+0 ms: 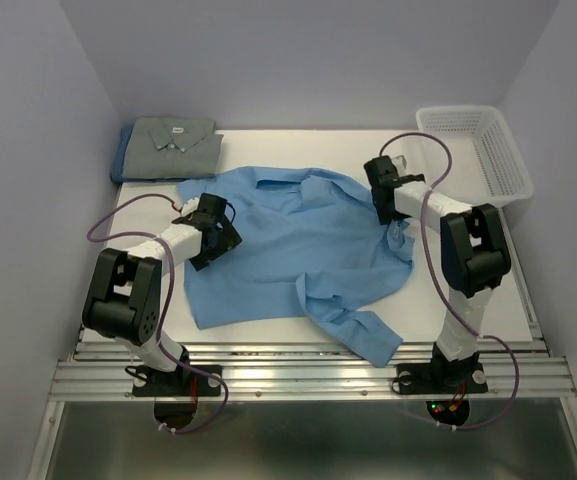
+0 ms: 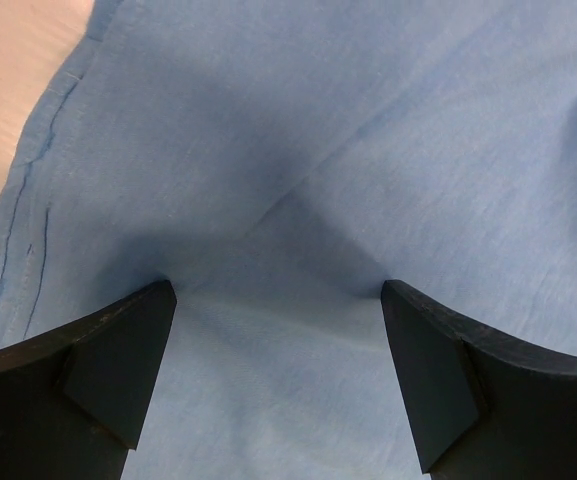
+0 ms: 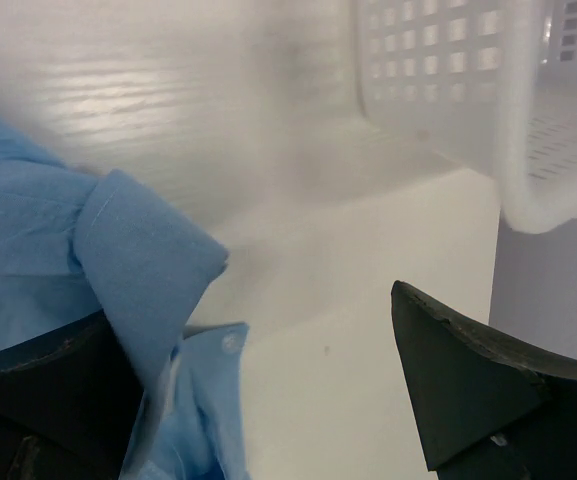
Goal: Fold and stack the long sleeve shirts
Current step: Flatten the shirt out
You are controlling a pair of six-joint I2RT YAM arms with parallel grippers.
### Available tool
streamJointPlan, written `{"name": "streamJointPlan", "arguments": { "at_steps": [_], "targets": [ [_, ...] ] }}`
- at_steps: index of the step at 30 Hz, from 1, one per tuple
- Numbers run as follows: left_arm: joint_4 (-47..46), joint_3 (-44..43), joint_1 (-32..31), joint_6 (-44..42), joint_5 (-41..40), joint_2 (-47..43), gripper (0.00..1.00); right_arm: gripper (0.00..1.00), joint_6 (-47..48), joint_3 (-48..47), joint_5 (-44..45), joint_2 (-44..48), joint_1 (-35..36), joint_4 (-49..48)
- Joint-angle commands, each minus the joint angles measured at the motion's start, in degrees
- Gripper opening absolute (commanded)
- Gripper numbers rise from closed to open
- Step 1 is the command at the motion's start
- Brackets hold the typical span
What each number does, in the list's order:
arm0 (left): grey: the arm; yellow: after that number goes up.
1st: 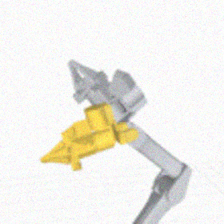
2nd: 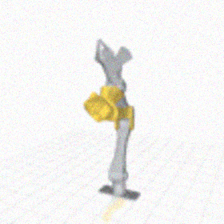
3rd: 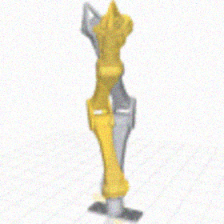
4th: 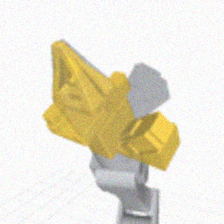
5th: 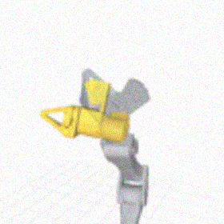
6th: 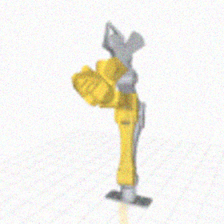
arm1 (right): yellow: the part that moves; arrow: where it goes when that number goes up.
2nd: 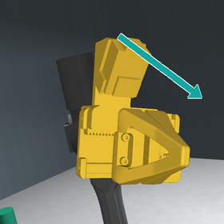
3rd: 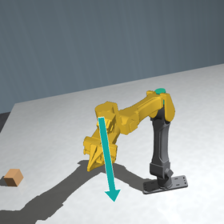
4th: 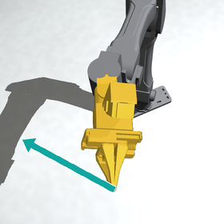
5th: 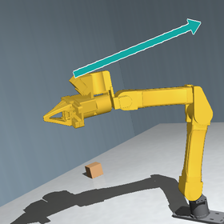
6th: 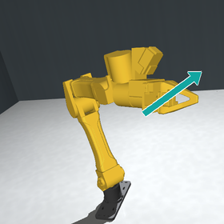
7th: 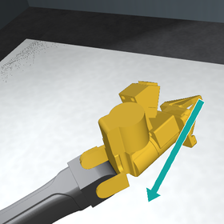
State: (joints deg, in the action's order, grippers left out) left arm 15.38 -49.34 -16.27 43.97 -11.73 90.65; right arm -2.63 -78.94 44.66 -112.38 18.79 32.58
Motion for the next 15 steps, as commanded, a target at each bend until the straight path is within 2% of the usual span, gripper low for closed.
{"name": "streamJointPlan", "arguments": {
  "at_steps": [1, 4, 9, 13, 15],
  "targets": [
    [5.63, 2.5, 2.91, -1.51, -3.48, 4.18, 0.99, 1.0, -1.58, -1.57, -5.19, 8.57, -3.92, -1.2],
    [6.59, 1.79, 5.19, -2.22, -4.18, 4.45, 0.99, 1.0, -2.37, -1.22, -9.23, 11.12, -8.49, -1.2],
    [6.86, 1.71, 7.22, -2.39, -3.92, 3.66, 0.99, 1.0, -7.02, -1.83, -11.09, 12.18, -17.28, 1.95],
    [8.88, 1.18, 7.48, -1.34, -5.85, 2.95, 0.99, 1.0, -10.55, -4.03, -9.59, 12.53, -18.96, 7.06],
    [10.11, 0.48, 7.48, -0.81, -6.12, 2.08, 0.99, 1.0, -9.59, -4.64, -14.4, 14.98, -18.96, 8.2]
  ]
}}
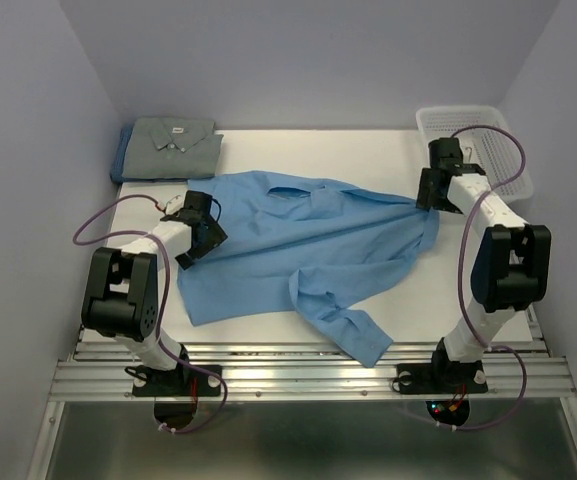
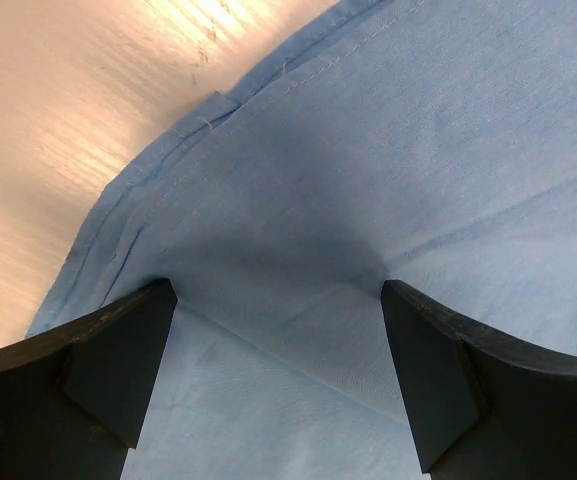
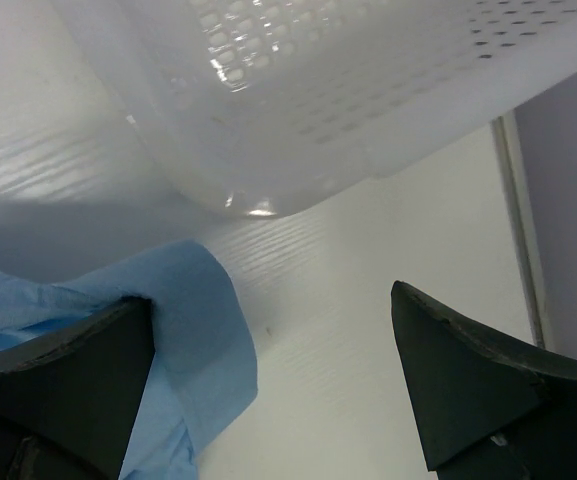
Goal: Fold and stack the long sleeve shirts
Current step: Flatten the shirt out
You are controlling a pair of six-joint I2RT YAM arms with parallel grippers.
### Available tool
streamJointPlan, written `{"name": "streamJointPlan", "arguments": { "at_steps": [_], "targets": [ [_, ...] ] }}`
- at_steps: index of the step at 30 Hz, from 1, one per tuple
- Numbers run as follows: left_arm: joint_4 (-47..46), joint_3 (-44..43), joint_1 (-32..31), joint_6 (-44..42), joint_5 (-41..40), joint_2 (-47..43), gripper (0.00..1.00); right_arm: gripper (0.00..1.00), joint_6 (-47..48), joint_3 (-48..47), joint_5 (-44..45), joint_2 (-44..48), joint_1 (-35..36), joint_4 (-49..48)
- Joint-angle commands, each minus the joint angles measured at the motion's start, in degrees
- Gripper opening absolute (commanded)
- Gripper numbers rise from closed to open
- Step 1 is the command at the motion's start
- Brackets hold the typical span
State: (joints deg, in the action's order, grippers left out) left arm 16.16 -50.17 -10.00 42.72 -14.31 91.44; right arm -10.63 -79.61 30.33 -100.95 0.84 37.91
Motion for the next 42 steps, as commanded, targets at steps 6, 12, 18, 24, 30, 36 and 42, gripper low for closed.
{"name": "streamJointPlan", "arguments": {
  "at_steps": [6, 12, 18, 24, 30, 36, 42],
  "targets": [
    [7.05, 0.25, 0.86, -0.62, 3.39, -6.6, 0.99, 1.0, 2.82, 4.0, -38.54, 15.76, -1.02, -9.13],
    [5.99, -2.73, 0.07, -1.85, 7.45, -13.73, 0.99, 1.0, -1.41, 9.21, -43.54, 20.35, 4.58, -10.68],
    [2.74, -9.75, 0.07, -4.13, 8.68, -8.24, 0.99, 1.0, -7.37, 12.45, -36.48, 14.74, 8.99, -6.45],
    [3.08, -20.64, 0.07, -7.29, 11.57, 8.89, 0.99, 1.0, -9.41, 21.52, -36.04, 10.53, 9.53, -10.94],
    [3.96, -30.84, 0.07, -8.97, 13.43, 21.39, 0.99, 1.0, -10.55, 17.93, -28.32, 2.78, 9.53, -10.05],
    [8.52, -41.13, 0.15, -10.11, 10.71, 29.92, 0.99, 1.0, -9.23, 11.77, -27.6, -4.6, 9.53, -8.47],
    [14.85, -55.81, 0.24, -10.11, 9.21, 40.56, 0.99, 1.0, -10.54, 15.35, -26.1, -5.05, 6.64, -5.48]
  ]
}}
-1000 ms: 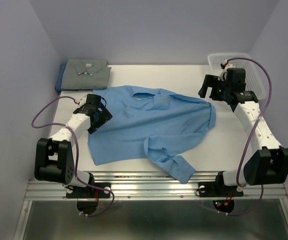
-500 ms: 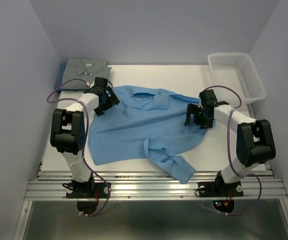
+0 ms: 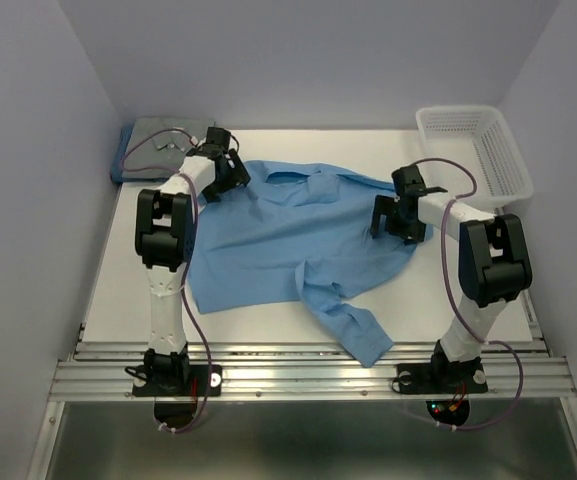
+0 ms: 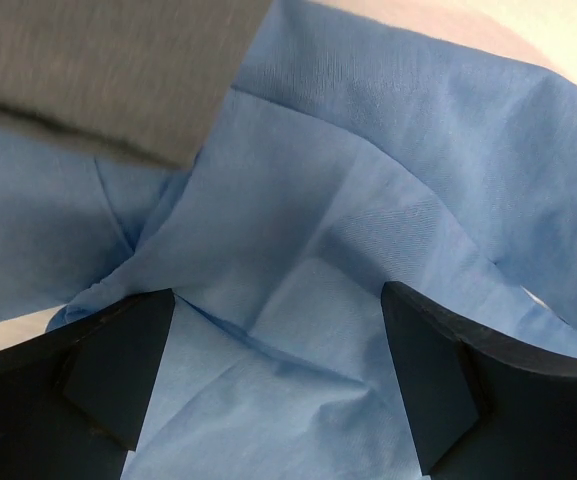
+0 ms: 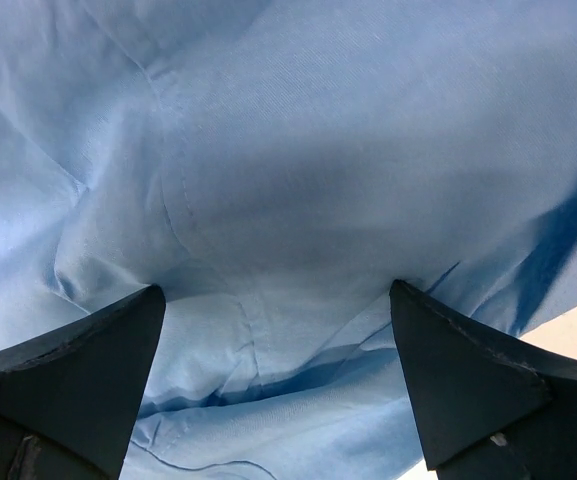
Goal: Fold and stack the long sleeve shirts
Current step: Flatten the shirt out
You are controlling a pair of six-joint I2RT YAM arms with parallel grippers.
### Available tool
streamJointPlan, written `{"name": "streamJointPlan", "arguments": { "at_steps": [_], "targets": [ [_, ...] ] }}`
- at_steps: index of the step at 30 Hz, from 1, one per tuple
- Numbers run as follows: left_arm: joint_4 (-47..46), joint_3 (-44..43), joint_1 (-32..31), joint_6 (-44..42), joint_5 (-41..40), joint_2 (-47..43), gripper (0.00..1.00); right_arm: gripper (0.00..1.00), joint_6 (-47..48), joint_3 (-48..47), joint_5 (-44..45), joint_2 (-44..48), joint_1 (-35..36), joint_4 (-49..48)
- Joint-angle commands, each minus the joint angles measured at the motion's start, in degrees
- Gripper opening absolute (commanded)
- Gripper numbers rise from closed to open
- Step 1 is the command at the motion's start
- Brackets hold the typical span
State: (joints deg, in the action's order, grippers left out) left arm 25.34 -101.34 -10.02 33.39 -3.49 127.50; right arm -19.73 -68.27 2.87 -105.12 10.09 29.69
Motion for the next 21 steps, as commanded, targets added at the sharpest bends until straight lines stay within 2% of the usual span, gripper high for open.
{"name": "streamJointPlan", "arguments": {
  "at_steps": [1, 4, 7, 11, 14, 15, 17, 18, 21],
  "targets": [
    [5.68, -7.01, 0.35, -0.69, -1.44, 5.9, 0.99, 1.0, -1.63, 5.33, 0.74, 0.08, -3.31, 2.65],
    [5.77, -12.2, 0.53, -0.25, -0.29, 8.37, 0.99, 1.0, -1.46, 8.33, 0.11, 1.58, -4.46, 1.86],
    [7.35, -18.44, 0.53, -0.69, 1.98, 9.96, 0.99, 1.0, 0.21, 6.58, -1.37, 2.64, -4.46, 0.72],
    [7.62, -18.38, -1.05, -2.18, 1.56, 4.0, 0.99, 1.0, 2.23, 1.31, -5.41, 7.71, -4.46, 0.45],
    [6.04, -11.1, -2.72, -2.01, -3.71, -6.62, 0.99, 1.0, 3.12, 1.82, -8.75, 15.95, -4.46, -1.38],
    [5.42, -4.81, -2.98, -1.4, -4.42, -13.27, 0.99, 1.0, 2.94, 2.87, -9.02, 18.26, -3.5, -1.57],
    [4.02, 2.86, -3.07, 0.53, -5.74, -20.59, 0.99, 1.0, 3.46, 6.64, -8.15, 22.83, -0.96, -0.52],
    [2.53, 11.25, -3.07, 2.89, -7.48, -28.2, 0.99, 1.0, 3.47, 8.14, -7.45, 26.94, 2.71, 1.84],
    [2.87, 23.43, -3.16, 9.47, -10.57, -38.96, 0.99, 1.0, -0.2, 16.74, -9.02, 32.68, 7.39, 5.36]
  ]
}}
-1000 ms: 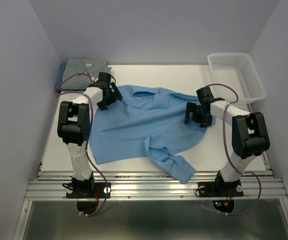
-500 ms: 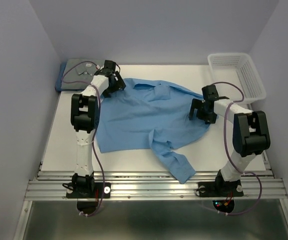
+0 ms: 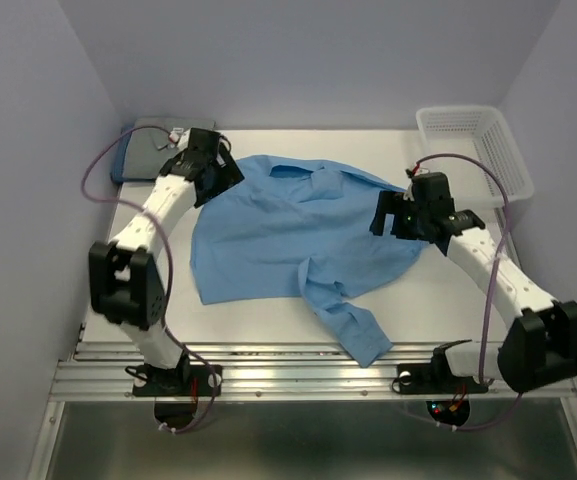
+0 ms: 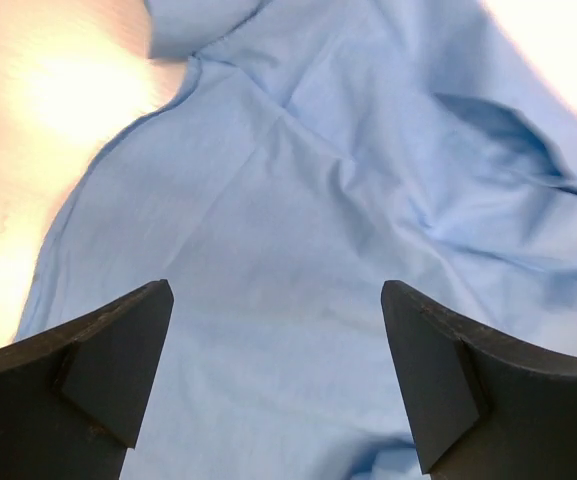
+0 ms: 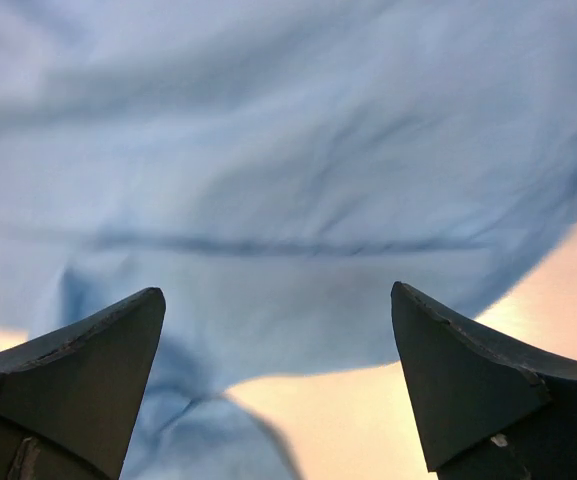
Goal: Fold and stack the long sleeve shirts
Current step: Flatten the shirt out
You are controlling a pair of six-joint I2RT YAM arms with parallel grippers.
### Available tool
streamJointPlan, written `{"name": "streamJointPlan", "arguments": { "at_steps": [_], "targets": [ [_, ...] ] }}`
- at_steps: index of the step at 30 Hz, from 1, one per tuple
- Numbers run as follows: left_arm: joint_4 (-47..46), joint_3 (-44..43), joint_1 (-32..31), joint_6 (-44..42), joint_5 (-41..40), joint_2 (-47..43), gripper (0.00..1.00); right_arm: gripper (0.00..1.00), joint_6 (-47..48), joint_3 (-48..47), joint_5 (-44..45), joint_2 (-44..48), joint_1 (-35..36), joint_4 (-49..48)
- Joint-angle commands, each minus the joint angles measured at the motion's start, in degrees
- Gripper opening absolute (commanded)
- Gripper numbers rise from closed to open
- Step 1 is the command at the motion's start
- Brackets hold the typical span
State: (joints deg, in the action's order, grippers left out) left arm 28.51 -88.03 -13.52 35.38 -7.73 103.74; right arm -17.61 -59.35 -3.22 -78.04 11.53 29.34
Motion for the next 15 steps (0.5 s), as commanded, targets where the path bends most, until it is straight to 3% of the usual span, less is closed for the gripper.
{"name": "streamJointPlan", "arguments": {
  "at_steps": [1, 6, 7, 10, 15],
  "targets": [
    [0.05, 18.16, 0.33, 8.91, -6.25, -21.85, 0.99, 1.0, -3.3, 10.11, -3.89, 9.36, 7.0, 6.6],
    [6.28, 39.66, 0.33, 17.0, -4.14, -39.81, 0.99, 1.0, -7.88, 18.3, -8.02, 15.63, 22.1, 11.44],
    [7.6, 44.3, 0.42, 19.18, -3.7, -41.59, 0.99, 1.0, -8.93, 18.57, -6.37, 15.55, 28.48, 11.61],
    [12.09, 49.77, 0.42, 22.62, -3.7, -47.74, 0.99, 1.0, -12.36, 18.57, -2.85, 13.8, 38.96, 13.28],
    [15.07, 51.38, 0.25, 25.26, -3.08, -54.25, 0.99, 1.0, -15.17, 21.12, 1.63, 6.62, 46.47, 11.27]
  ]
}}
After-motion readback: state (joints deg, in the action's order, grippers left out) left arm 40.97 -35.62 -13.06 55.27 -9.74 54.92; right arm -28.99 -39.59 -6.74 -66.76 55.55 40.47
